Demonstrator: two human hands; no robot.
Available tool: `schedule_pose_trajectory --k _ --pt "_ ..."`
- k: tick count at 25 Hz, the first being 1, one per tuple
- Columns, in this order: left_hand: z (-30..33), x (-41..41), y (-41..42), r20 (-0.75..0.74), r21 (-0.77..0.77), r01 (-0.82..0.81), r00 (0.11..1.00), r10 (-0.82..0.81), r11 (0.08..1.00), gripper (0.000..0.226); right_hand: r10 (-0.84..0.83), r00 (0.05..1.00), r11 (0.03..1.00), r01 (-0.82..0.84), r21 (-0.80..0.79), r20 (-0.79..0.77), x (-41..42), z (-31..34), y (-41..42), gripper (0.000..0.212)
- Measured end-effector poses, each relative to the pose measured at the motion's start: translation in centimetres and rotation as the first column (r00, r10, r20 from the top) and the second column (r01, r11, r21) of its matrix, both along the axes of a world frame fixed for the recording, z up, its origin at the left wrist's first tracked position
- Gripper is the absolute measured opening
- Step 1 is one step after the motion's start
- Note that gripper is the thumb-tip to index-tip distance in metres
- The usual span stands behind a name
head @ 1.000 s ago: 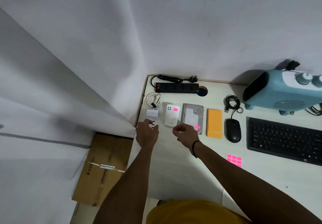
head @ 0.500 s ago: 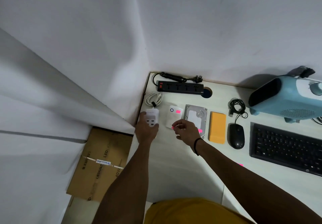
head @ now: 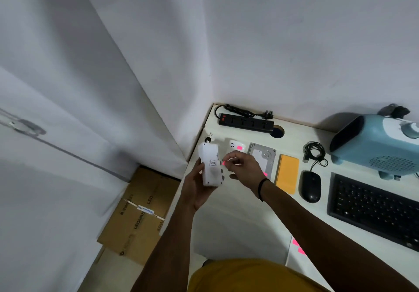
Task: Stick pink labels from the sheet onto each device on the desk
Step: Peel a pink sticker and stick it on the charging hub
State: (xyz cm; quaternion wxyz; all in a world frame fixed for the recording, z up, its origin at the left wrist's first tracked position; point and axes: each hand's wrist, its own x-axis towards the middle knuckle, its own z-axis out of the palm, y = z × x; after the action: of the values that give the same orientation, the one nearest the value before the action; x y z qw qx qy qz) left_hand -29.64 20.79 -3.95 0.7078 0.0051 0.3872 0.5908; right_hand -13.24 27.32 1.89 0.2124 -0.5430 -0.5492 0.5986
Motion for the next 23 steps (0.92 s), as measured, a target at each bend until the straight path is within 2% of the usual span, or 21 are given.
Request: schedule_pose_trajectory --k 4,7,11,15,18,23 --pt "2.3 2.6 -2.4 0.043 0.070 -0.032 0.999 0.029 0.997 0.044 0.076 0.995 0.982 -0.086 0.169 0.064 0.3 2.5 -1.8 0.007" --pt "4.0 4.3 -3.8 0.016 0.133 -0.022 1.000 0.020 0.991 0.039 0.109 0.988 0.952 -0.135 0.273 0.110 0.5 4.1 -2.8 0.010" --pt "5.3 5.6 -4.9 0.003 0.174 -0.034 0.999 0.034 0.984 0.043 0.127 0.969 0.907 -0.201 0.371 0.213 0.9 5.5 -3.4 0.009" --pt "5.7 6.2 -6.3 0.005 0.160 -0.031 1.000 0.031 0.987 0.043 0.124 0.970 0.914 -0.194 0.357 0.209 1.3 6.3 -4.1 0.033" --pt "5.2 6.2 -6.8 0.006 0.158 -0.005 1.000 0.004 0.987 0.040 0.077 0.977 0.928 -0.143 0.344 0.198 1.2 6.8 -4.3 0.041" --pt "5.4 6.4 -7.1 0.046 0.106 -0.009 0.999 0.005 0.994 0.047 -0.020 0.938 0.933 -0.107 0.343 0.347 1.6 7.3 -4.2 0.061"
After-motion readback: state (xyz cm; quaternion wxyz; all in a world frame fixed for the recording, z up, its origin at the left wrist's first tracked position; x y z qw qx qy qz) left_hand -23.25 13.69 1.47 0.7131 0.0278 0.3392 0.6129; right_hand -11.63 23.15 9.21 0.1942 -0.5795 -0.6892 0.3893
